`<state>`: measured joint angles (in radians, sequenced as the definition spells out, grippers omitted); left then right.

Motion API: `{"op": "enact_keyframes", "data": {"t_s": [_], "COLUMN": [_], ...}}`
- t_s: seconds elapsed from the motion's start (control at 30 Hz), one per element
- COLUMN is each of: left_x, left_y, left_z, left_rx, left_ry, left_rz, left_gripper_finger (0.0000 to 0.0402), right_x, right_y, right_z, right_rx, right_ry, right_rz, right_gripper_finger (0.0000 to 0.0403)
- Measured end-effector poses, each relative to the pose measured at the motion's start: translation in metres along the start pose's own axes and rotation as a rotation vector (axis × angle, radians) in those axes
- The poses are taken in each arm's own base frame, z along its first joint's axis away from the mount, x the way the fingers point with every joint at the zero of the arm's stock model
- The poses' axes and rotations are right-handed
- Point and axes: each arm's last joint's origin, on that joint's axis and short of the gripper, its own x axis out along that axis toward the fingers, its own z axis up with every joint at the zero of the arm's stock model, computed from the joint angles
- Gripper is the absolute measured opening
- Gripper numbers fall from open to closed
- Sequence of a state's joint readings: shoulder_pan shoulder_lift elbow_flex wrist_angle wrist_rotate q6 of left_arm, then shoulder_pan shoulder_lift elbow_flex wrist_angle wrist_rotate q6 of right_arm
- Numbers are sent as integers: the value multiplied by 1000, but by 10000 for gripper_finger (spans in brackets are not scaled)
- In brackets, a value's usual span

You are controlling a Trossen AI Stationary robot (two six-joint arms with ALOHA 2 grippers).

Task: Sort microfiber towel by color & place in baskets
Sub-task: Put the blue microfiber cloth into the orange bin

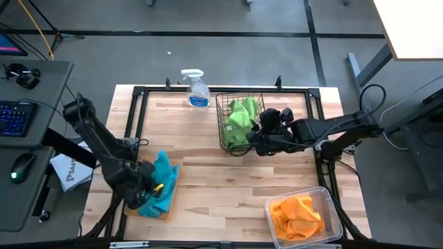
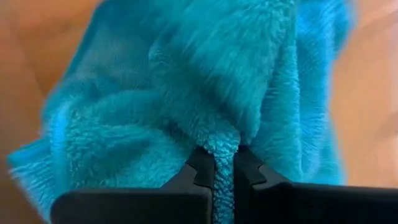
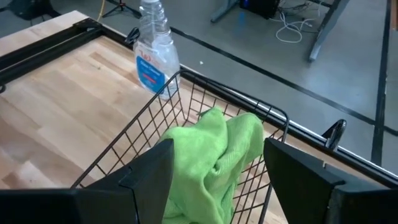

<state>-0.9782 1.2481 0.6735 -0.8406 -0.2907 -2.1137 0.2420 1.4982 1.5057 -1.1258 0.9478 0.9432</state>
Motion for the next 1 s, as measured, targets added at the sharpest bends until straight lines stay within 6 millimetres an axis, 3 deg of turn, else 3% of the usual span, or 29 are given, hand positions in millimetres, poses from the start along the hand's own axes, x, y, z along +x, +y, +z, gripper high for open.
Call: {"op": "enact_keyframes", "data": {"t_s": [0.23,0.43,0.6,0.77,1.0], "left_x": [30,41,43,41,16], "left_y": [-4,-3,-8,-12,-11], "left_z": [-9,0,17,33,53], "left_rx": [37,56,125,196,298], "left_ry": [140,155,96,129,205], "left_rz": [2,56,36,13,-130], "left_gripper_finger": [0,2,25,79,149], "right_x": [5,9,10,10,10], "right_y": [-2,-4,-5,-5,-2], "right_z": [2,4,5,5,6], "right_rx": [13,23,19,-1,18], "right_ry": [31,33,34,37,49], "right_rz": [3,-10,-14,-11,24], "right_gripper_finger": [245,245,245,245,245]}}
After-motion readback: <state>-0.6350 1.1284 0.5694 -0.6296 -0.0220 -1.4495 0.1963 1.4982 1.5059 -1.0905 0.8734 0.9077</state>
